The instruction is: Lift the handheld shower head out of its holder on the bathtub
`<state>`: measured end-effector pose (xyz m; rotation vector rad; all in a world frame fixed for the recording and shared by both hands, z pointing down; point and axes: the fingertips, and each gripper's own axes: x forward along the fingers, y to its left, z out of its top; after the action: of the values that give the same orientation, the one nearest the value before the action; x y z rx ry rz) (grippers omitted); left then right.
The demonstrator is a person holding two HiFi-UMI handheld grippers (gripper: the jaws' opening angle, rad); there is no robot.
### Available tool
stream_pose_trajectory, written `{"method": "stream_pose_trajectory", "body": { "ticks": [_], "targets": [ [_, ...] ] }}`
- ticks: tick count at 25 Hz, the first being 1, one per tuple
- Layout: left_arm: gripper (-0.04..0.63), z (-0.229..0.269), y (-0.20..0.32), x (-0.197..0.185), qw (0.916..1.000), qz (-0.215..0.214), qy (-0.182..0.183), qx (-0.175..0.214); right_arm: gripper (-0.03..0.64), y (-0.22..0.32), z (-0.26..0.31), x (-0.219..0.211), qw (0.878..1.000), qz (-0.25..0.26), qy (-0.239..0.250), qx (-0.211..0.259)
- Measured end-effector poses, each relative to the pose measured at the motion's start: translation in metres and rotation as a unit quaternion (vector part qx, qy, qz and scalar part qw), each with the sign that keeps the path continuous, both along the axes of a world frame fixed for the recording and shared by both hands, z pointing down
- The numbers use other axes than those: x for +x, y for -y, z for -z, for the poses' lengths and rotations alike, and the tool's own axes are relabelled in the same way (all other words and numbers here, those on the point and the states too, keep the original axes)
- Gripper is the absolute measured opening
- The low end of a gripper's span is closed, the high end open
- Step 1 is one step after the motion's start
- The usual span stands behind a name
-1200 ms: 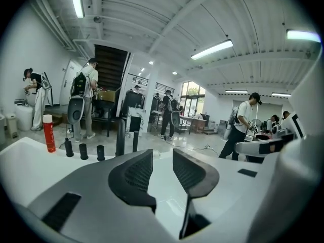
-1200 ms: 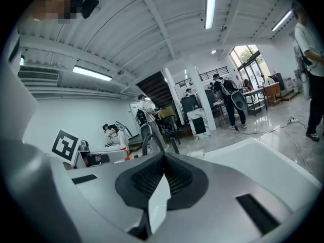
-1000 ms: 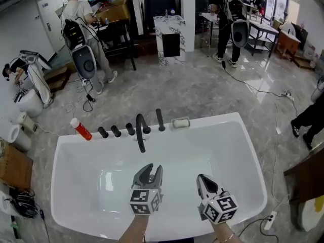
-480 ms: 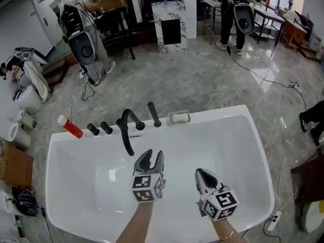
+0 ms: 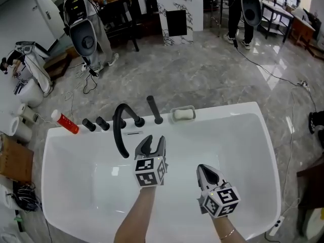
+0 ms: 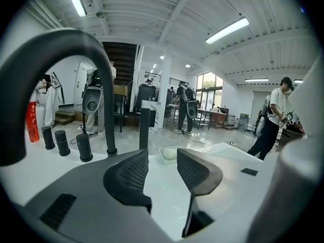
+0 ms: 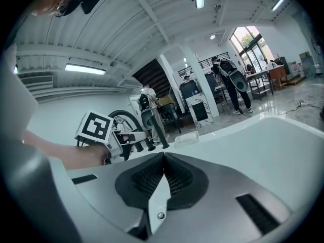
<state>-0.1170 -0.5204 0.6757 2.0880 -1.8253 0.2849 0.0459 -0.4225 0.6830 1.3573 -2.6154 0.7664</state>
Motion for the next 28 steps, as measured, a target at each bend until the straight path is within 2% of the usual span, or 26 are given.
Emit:
{"method": "stream_pose_trajectory", "body": {
  "ticks": [10,22,28],
  "targets": [
    [0.215,-0.053,0.062,-0.022,0.9996,0.012,0.018,-0.016,0.006,0.038,-0.051,-0.014,0.999,0.03,-0.024,0.004],
    [0.239,-0.059,0.128,-0.042,0.999,0.017,0.033,-0.024,0.006,0.049,-0.077,-0.02,0.999,0.022,-0.021,-0.011],
    [0.238,-0.068,0.147,-0.044,0.9979,-0.003,0.054,-0.036,0.006,0.054,-0.086,-0.024,1.0,0.015,-0.015,-0.016]
  ]
}}
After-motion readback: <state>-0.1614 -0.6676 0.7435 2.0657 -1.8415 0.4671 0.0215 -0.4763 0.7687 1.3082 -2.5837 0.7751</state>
